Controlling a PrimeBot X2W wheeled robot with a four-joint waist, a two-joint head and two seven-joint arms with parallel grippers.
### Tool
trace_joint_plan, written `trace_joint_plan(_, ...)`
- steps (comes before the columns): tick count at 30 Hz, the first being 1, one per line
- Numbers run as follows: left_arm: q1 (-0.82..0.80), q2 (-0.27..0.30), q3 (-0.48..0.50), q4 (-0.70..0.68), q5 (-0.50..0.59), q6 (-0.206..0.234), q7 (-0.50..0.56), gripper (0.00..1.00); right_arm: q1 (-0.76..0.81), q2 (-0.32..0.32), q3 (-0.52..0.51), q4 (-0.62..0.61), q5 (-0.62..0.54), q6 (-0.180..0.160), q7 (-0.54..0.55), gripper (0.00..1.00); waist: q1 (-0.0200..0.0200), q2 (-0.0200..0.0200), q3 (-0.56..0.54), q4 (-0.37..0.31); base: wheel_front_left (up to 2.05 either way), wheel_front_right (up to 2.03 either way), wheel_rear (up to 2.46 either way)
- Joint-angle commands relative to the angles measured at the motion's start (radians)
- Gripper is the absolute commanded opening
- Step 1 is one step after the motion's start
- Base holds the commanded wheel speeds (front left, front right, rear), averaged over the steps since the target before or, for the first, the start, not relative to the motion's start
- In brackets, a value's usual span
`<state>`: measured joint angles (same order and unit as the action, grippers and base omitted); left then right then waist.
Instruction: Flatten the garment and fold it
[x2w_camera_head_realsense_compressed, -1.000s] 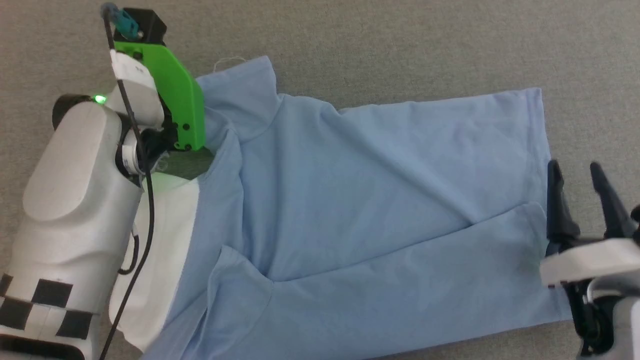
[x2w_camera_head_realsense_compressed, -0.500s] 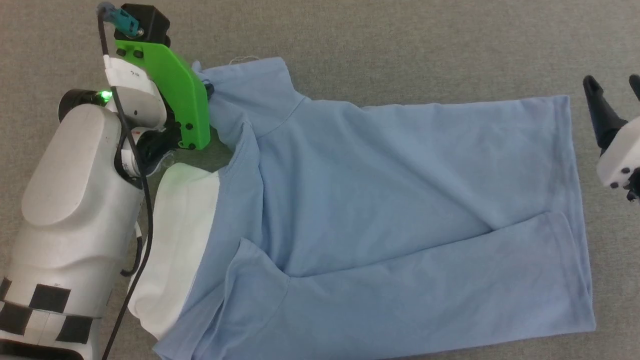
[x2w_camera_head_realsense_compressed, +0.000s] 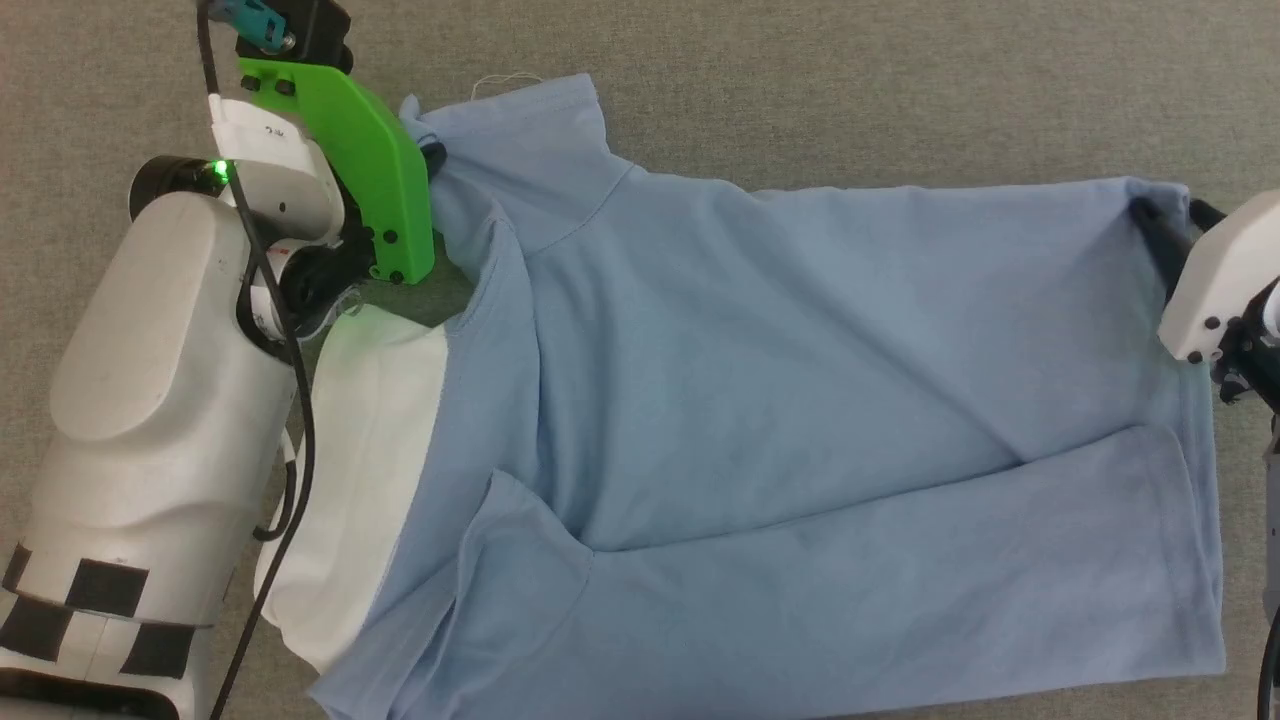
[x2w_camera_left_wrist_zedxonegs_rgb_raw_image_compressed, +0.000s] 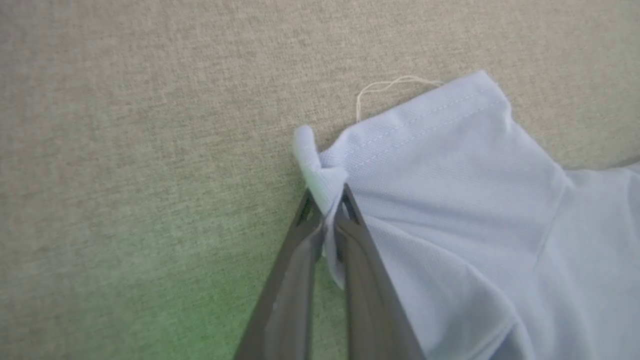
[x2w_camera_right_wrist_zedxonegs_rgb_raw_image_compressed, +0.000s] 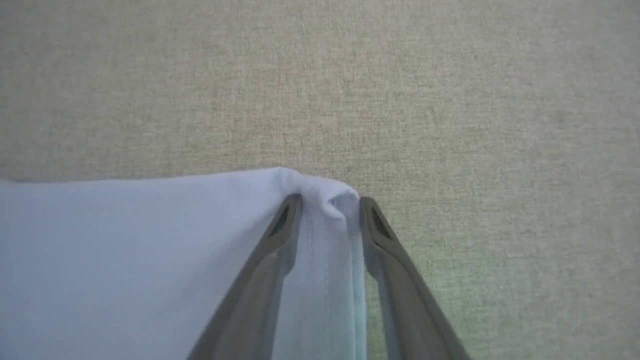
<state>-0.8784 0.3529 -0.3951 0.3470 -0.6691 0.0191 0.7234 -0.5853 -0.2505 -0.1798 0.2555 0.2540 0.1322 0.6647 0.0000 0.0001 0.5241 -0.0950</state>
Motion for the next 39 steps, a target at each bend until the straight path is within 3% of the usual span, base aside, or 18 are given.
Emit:
trace_joint_plan(1, -0.007, 0.004, 0.003, 0.006, -0.003, 0.006, -0.009, 0.0, -0.013, 0.006, 0.002, 0.017, -0.001, -0.002, -0.011, 0.0, 0.0, -0.0001, -0.001, 0.001, 0.0, 0.0, 0.0)
trace_joint_plan(8, 0.006, 0.006, 0.018, 0.016, -0.017, -0.005, -0.051, 0.0, -0.027, -0.002, 0.012, 0.043, -0.001, -0.002, -0.066, 0.0, 0.0, -0.0001, -0.032, -0.001, 0.0, 0.0, 0.0)
trace_joint_plan(15, 0.044, 0.023, 0.031, -0.009, -0.001, -0.04, -0.179, 0.0, -0.021, -0.005, 0.029, 0.001, 0.023, -0.002, -0.193, 0.0, 0.0, -0.0001, -0.087, -0.001, 0.0, 0.0, 0.0)
trace_joint_plan(25, 0.225, 0.05, 0.051, -0.177, -0.008, -0.078, -0.349, 0.0, 0.134, 0.0, 0.012, -0.105, 0.09, -0.002, -0.258, 0.0, 0.0, -0.0001, -0.202, 0.026, 0.0, 0.0, 0.0)
trace_joint_plan(31, 0.391, 0.072, 0.051, -0.332, 0.004, -0.072, -0.432, 0.0, 0.275, 0.014, -0.051, -0.194, 0.116, -0.002, -0.279, 0.0, 0.0, -0.0001, -0.284, 0.049, 0.0, 0.0, 0.0)
trace_joint_plan(39, 0.669, 0.085, 0.068, -0.531, -0.026, -0.01, -0.487, 0.0, 0.467, 0.076, -0.114, -0.297, 0.154, -0.002, -0.272, 0.0, 0.0, -0.0001, -0.376, 0.058, 0.0, 0.0, 0.0)
